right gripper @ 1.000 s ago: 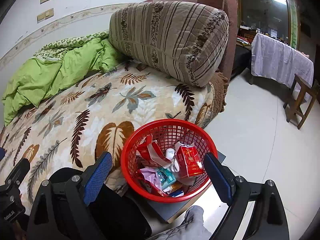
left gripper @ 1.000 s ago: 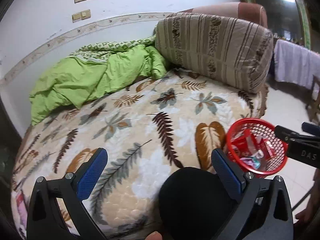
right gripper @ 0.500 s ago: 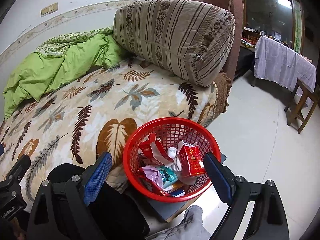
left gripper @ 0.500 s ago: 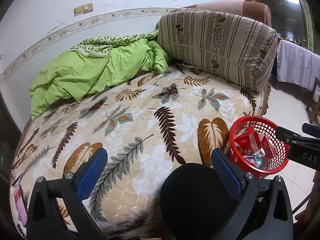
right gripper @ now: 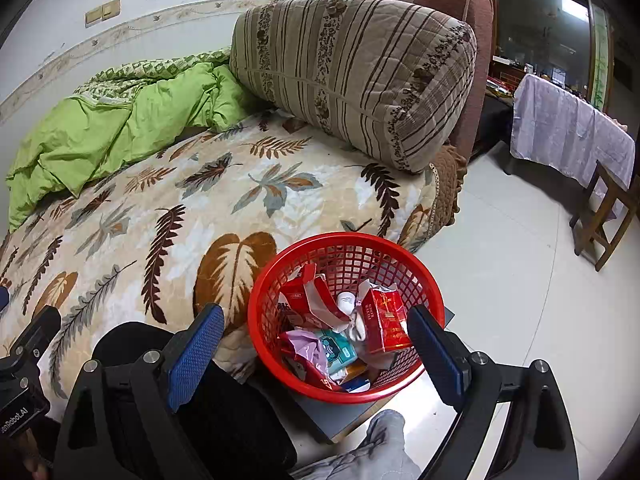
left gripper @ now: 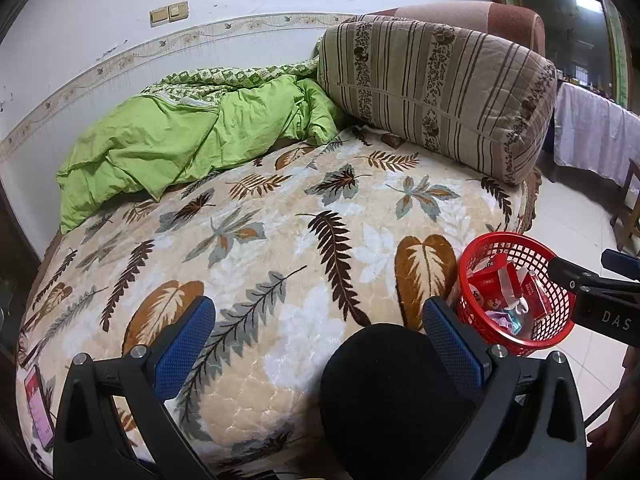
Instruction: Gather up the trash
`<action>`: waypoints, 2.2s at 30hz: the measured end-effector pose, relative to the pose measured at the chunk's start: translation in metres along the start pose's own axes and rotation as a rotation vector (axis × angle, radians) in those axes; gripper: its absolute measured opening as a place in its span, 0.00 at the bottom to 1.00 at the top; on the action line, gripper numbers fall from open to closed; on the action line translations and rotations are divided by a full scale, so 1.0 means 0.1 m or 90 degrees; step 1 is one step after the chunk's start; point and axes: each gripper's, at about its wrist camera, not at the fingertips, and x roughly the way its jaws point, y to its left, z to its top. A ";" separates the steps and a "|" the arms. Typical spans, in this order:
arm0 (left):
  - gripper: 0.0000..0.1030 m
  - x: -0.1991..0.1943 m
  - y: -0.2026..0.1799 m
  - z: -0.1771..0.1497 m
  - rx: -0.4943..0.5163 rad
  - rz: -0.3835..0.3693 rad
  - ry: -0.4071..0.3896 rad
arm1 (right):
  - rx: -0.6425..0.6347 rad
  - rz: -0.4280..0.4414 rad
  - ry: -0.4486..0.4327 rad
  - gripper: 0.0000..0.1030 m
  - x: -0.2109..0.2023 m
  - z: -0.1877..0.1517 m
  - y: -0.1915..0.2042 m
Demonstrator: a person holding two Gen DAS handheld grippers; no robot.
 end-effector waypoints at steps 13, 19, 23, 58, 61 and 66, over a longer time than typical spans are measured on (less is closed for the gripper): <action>1.00 0.00 0.01 0.00 0.000 -0.001 0.001 | -0.001 0.000 0.008 0.91 0.02 -0.01 0.01; 1.00 0.01 0.01 0.00 0.000 -0.001 0.000 | -0.001 0.000 0.012 0.91 0.04 -0.02 0.01; 1.00 0.01 0.02 0.00 0.000 -0.002 0.001 | -0.002 0.000 0.011 0.91 0.04 -0.01 0.01; 1.00 0.00 0.05 0.00 -0.002 -0.004 0.001 | -0.006 0.000 0.018 0.91 0.06 -0.01 0.04; 1.00 0.00 0.06 0.00 -0.003 -0.005 0.001 | -0.007 0.000 0.017 0.91 0.06 -0.01 0.04; 1.00 0.00 0.06 0.00 -0.003 -0.005 0.001 | -0.011 0.001 0.017 0.91 0.08 0.00 0.06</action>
